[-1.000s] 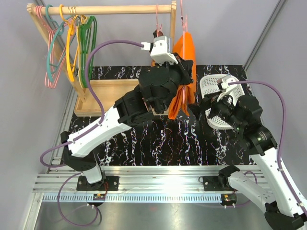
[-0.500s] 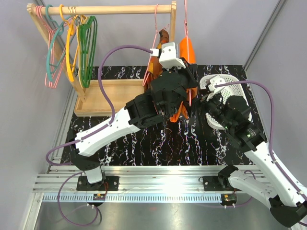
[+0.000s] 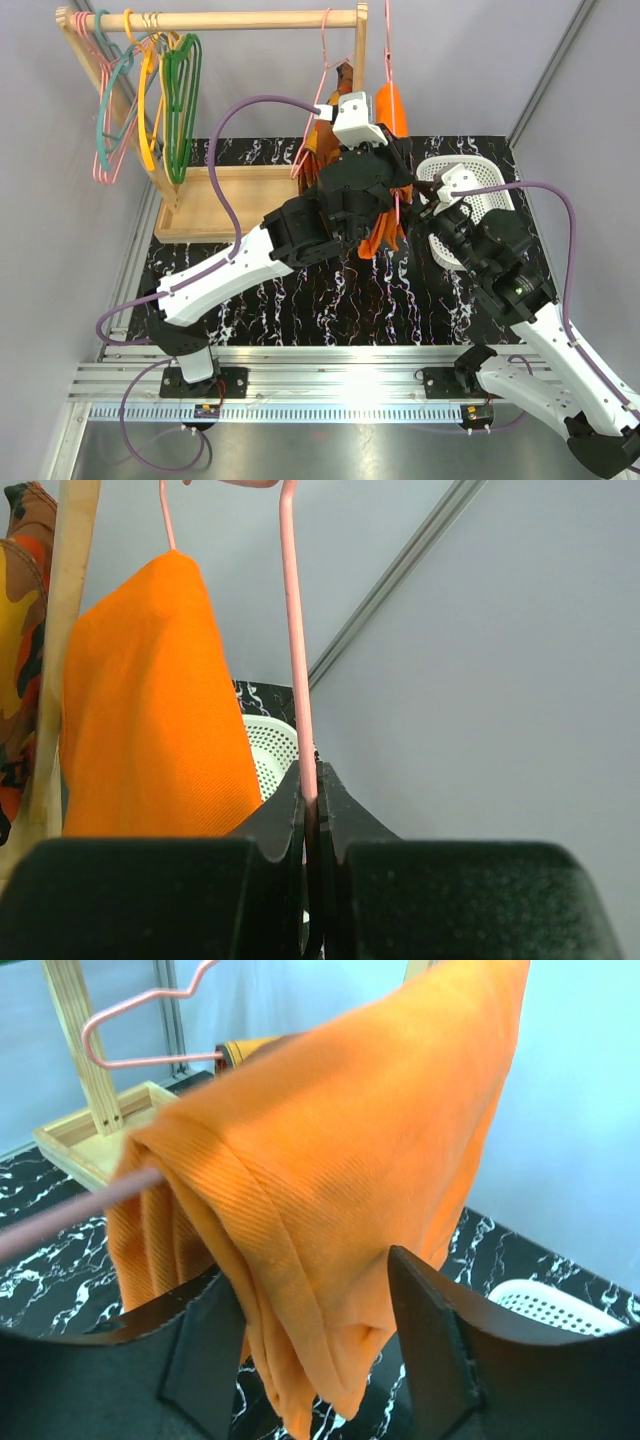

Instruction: Remove the trousers from the hanger

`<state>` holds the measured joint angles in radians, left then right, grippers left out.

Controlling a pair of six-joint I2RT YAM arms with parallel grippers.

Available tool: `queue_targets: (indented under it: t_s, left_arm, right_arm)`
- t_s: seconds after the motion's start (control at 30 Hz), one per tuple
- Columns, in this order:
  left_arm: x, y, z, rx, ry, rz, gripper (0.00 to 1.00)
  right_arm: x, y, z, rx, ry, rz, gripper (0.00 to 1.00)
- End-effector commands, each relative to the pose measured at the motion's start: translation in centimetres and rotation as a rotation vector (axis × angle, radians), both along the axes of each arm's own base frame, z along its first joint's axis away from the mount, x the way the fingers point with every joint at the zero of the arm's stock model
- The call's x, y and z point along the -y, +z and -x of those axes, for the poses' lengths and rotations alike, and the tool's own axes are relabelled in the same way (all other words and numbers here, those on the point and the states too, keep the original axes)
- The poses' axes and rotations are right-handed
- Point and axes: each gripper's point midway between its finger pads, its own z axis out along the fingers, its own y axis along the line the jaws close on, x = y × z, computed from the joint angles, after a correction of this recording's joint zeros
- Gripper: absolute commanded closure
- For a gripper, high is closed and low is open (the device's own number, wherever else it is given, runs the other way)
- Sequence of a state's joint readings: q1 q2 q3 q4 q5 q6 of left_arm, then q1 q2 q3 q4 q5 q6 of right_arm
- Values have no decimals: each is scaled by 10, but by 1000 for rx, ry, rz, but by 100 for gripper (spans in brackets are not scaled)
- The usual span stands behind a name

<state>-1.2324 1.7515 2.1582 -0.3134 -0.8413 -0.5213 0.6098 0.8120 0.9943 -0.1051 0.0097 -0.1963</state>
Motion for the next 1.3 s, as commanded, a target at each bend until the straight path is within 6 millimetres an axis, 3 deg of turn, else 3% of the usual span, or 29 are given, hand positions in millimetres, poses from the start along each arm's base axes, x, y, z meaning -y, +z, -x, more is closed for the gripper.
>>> queue_targets:
  t_s: [0.0,0.1,0.17,0.37,0.5,0.73,1.1,1.27]
  left_arm:
    - [-32,81,18,88,-31,271,100]
    - [-29,79,19,79,-45,256,100]
    - [-27,76,20,73,-56,251,100]
    - [-22,72,22,68,-78,234,100]
    - [-25,73,23,71,-80,226,100]
    - [-27,65,25,75,-90,173,100]
    - [-36,19,27,46,-91,43,100]
    - [-32,-16,30,19,-116,-26,100]
  right_arm:
    - [1,30,4,132,7,-5,39]
    - [-4,41,7,173,38,-21,39]
    - [-7,46,11,191,61,-29,31]
    - [-12,51,10,198,80,-34,35]
    - [-7,49,5,192,48,-4,64]
    - [-2,51,15,190,57,2,100]
    - [47,83,0,155,-221,-63,100]
    - [64,101,-4,125,-320,-94,100]
